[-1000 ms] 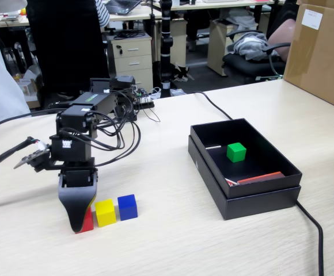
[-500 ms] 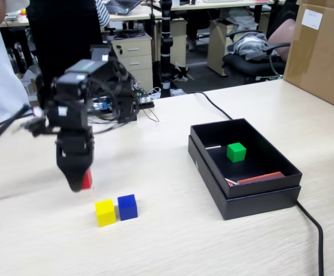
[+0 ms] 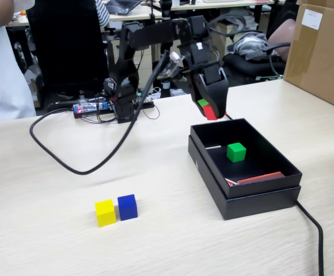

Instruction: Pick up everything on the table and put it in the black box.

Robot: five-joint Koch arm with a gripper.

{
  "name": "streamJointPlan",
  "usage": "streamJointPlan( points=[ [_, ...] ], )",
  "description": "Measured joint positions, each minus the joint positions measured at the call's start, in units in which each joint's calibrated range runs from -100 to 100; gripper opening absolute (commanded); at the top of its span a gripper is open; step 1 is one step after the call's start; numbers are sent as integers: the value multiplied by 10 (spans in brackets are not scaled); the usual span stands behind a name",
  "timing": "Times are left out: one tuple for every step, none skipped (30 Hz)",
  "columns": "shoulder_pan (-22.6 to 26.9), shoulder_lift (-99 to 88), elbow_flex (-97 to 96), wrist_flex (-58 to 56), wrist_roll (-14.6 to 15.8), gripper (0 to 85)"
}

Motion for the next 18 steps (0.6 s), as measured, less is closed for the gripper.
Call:
streamJointPlan(
  points=[
    [2,41,16,0,2,98],
    [3,75,31,0,4,98],
    [6,135,62,0,8,98],
    [6,139,63,0,9,100],
    [6,162,69,0,10,101],
    [6,184,74,0,12,101],
    [6,223,75,0,15,101],
    [6,225,74,0,15,101],
    [6,260,75,0,18,109],
    [6,260,75,0,18,184],
    [6,278,76,0,21,210],
    [6,287,76,0,21,237],
    [6,287,76,1,21,258],
    [6,300,75,1,22,281],
    [6,300,75,1,22,299],
    [6,300,75,0,23,331],
    [6,302,75,1,24,366],
    [6,300,75,0,24,394]
  ],
)
